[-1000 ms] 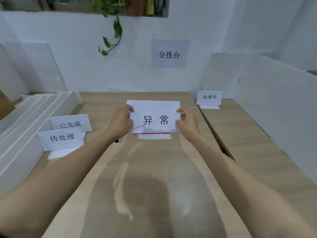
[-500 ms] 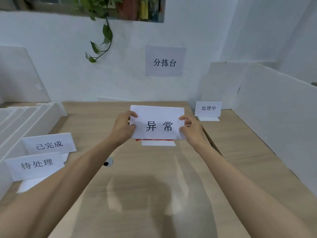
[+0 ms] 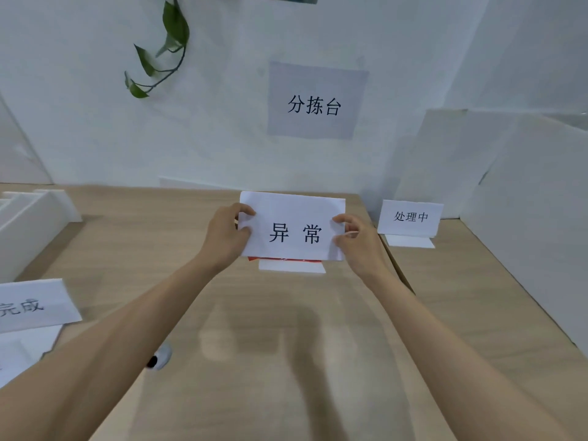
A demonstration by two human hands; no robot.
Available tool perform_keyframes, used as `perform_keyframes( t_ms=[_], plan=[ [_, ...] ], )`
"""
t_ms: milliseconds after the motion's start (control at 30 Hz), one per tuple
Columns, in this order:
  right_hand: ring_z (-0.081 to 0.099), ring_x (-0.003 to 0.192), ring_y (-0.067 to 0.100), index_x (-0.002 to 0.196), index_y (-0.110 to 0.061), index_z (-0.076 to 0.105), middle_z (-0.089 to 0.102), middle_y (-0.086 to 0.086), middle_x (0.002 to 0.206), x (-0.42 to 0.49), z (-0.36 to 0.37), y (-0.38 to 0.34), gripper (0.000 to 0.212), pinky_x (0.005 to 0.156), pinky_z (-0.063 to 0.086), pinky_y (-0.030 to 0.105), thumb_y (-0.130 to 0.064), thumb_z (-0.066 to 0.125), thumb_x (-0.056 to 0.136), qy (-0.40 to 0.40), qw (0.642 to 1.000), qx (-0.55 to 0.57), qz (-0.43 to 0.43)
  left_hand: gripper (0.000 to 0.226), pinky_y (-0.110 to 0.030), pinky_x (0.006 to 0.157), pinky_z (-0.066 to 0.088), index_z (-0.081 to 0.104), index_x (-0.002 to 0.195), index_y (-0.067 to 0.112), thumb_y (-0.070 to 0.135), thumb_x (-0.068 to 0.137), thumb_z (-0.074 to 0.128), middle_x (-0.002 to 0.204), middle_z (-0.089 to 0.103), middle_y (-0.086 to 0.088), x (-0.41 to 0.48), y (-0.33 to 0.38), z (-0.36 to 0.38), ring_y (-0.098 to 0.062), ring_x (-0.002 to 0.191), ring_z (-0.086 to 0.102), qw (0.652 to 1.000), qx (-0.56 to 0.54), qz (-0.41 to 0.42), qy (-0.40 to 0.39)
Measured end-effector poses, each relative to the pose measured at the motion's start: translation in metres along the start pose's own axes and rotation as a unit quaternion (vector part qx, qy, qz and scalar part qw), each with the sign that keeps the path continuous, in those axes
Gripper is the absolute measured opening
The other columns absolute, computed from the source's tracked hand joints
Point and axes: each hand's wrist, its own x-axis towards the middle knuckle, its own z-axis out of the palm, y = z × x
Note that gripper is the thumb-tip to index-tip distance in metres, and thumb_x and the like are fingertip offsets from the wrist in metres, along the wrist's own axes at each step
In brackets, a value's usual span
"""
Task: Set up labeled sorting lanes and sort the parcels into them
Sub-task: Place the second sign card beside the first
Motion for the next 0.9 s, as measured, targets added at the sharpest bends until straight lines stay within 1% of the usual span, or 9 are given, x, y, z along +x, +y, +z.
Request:
perform_keyframes(
  t_ms=[67, 133, 233, 367, 500, 600, 700, 767, 900],
  plan=[
    [0.046, 0.074, 0.009, 0.102, -0.025, 0.06, 0.046, -0.015, 0.089, 0.027, 0.004, 0.011, 0.037, 0.056, 0.038, 0.005, 0.006, 0.052, 0.082, 0.007, 0.999, -0.028, -0.02, 0.033, -0.032, 0.075, 0.044, 0.059, 0.111, 0.017, 0.002, 0.083, 0.05, 0.111, 0.048, -0.004, 0.024, -0.006, 0.017, -0.026, 0.098, 0.054, 1.0, 0.01, 0.002, 0.012],
    [0.047, 0.076, 0.004, 0.102, -0.027, 0.058, 0.045, -0.018, 0.091, 0.052, 0.009, 0.022, 0.037, 0.059, 0.037, 0.009, 0.004, 0.051, 0.082, 0.018, 0.998, -0.052, -0.034, 0.033, -0.032, 0.077, 0.044, 0.057, 0.112, 0.017, 0.001, 0.084, 0.05, 0.112, 0.047, -0.005, 0.043, -0.013, 0.034, -0.024, 0.097, 0.052, 0.999, 0.023, 0.003, 0.023],
    [0.049, 0.08, 0.004, 0.103, -0.027, 0.055, 0.047, -0.015, 0.095, 0.096, 0.019, 0.047, 0.036, 0.06, 0.035, 0.013, 0.002, 0.049, 0.083, 0.035, 0.995, -0.087, -0.038, 0.032, -0.034, 0.082, 0.046, 0.056, 0.112, 0.017, 0.002, 0.084, 0.051, 0.115, 0.047, -0.004, 0.075, -0.031, 0.064, -0.018, 0.095, 0.05, 0.998, 0.051, 0.013, 0.037],
    [0.05, 0.09, 0.013, 0.106, -0.021, 0.055, 0.052, -0.006, 0.105, 0.151, 0.032, 0.093, 0.032, 0.063, 0.036, 0.021, 0.001, 0.048, 0.084, 0.055, 0.988, -0.129, -0.056, 0.032, -0.037, 0.084, 0.048, 0.056, 0.115, 0.016, 0.006, 0.084, 0.056, 0.114, 0.049, -0.002, 0.115, -0.06, 0.105, -0.02, 0.094, 0.055, 0.998, 0.065, 0.022, 0.015],
    [0.051, 0.089, 0.016, 0.103, -0.019, 0.056, 0.055, -0.003, 0.104, 0.195, 0.046, 0.146, 0.032, 0.071, 0.035, 0.026, 0.003, 0.049, 0.082, 0.082, 0.984, -0.151, -0.049, 0.035, -0.029, 0.082, 0.043, 0.056, 0.119, 0.012, 0.006, 0.085, 0.057, 0.12, 0.052, -0.004, 0.148, -0.093, 0.147, -0.021, 0.095, 0.055, 0.997, 0.071, 0.018, -0.021],
    [0.052, 0.086, 0.017, 0.104, -0.017, 0.057, 0.054, -0.003, 0.1, 0.218, 0.055, 0.182, 0.033, 0.07, 0.036, 0.027, 0.004, 0.049, 0.081, 0.094, 0.985, -0.144, -0.018, 0.038, -0.026, 0.084, 0.041, 0.056, 0.123, 0.012, 0.006, 0.085, 0.055, 0.124, 0.052, -0.004, 0.168, -0.112, 0.176, -0.022, 0.099, 0.056, 0.998, 0.048, -0.005, -0.032],
    [0.054, 0.089, 0.018, 0.103, -0.018, 0.056, 0.055, -0.003, 0.1, 0.236, 0.064, 0.206, 0.033, 0.073, 0.043, 0.03, 0.004, 0.048, 0.08, 0.079, 0.989, -0.126, 0.002, 0.041, -0.025, 0.089, 0.041, 0.054, 0.126, 0.014, 0.008, 0.086, 0.054, 0.13, 0.051, -0.003, 0.181, -0.128, 0.194, -0.022, 0.107, 0.056, 0.999, 0.04, -0.02, -0.031],
    [0.054, 0.088, 0.017, 0.105, -0.016, 0.058, 0.056, -0.002, 0.101, 0.244, 0.07, 0.216, 0.033, 0.073, 0.043, 0.028, 0.005, 0.048, 0.081, 0.068, 0.992, -0.105, 0.013, 0.043, -0.023, 0.09, 0.039, 0.053, 0.13, 0.014, 0.01, 0.087, 0.053, 0.134, 0.049, -0.001, 0.187, -0.135, 0.202, -0.02, 0.112, 0.054, 0.998, 0.039, -0.031, -0.032],
    [0.056, 0.088, 0.017, 0.107, -0.014, 0.059, 0.058, 0.001, 0.105, 0.251, 0.078, 0.227, 0.032, 0.073, 0.042, 0.026, 0.004, 0.048, 0.083, 0.051, 0.997, -0.048, 0.042, 0.046, -0.029, 0.096, 0.041, 0.05, 0.133, 0.015, 0.011, 0.087, 0.051, 0.138, 0.048, -0.001, 0.195, -0.141, 0.206, -0.02, 0.117, 0.052, 0.998, 0.029, -0.055, -0.029]
  ],
)
